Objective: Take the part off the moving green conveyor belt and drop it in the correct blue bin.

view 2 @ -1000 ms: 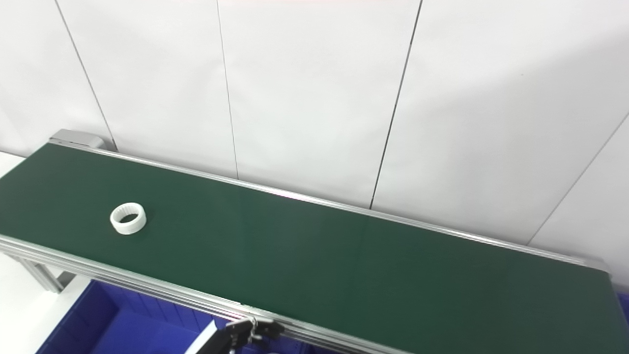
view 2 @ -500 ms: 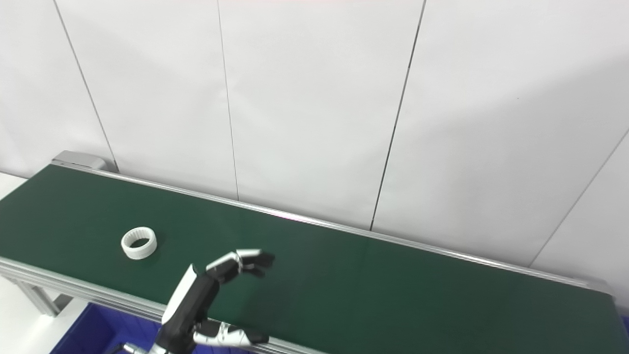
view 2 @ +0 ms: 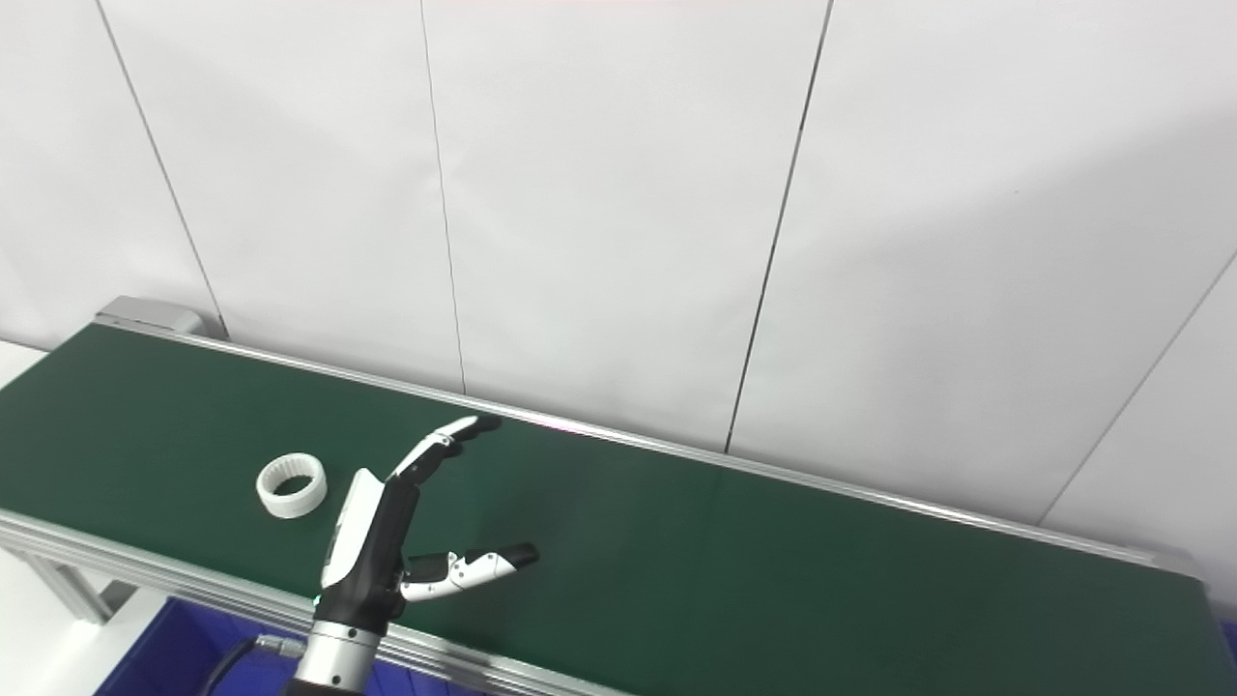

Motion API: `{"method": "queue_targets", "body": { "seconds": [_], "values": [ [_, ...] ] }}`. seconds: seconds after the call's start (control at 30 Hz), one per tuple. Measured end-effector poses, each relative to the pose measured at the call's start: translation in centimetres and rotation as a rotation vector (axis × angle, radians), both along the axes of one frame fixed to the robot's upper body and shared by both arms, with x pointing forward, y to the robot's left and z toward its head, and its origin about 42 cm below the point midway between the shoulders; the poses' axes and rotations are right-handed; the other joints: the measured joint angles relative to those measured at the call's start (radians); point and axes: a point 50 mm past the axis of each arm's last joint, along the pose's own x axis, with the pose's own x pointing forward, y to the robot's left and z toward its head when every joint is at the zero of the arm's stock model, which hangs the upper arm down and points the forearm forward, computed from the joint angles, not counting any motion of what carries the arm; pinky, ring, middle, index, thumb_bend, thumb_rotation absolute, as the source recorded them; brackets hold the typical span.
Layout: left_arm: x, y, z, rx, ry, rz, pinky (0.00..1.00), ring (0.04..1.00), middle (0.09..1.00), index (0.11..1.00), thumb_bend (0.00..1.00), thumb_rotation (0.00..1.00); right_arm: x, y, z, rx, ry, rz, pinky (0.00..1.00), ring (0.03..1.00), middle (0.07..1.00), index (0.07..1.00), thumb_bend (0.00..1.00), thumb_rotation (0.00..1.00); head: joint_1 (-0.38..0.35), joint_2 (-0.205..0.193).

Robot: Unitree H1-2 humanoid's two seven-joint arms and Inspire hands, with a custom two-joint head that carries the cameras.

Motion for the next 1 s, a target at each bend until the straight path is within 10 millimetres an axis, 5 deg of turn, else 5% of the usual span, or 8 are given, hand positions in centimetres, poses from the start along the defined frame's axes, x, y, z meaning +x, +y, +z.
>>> {"method": "queue_targets", "body": {
  "seconds": [0.47, 1.0],
  "values": [
    [3.0, 3.3, -2.4, 0.252, 0.156, 0.190, 0.92, 0.959, 0.974, 0.935, 0.81, 0.25, 0.3, 0.0, -0.2, -0.002, 0.002, 0.002, 0.65, 0.790, 0.832, 0.844, 0.97, 0.20, -0.002, 0.003],
    [5.0, 4.6, -4.0, 0.379, 0.264, 0.291, 1.00, 1.000, 1.000, 0.979, 0.82, 0.10, 0.4, -0.1, -0.2, -0.008, 0.000, 0.004, 0.66, 0.795, 0.833, 0.847, 0.97, 0.23, 0.002, 0.003]
  ]
}}
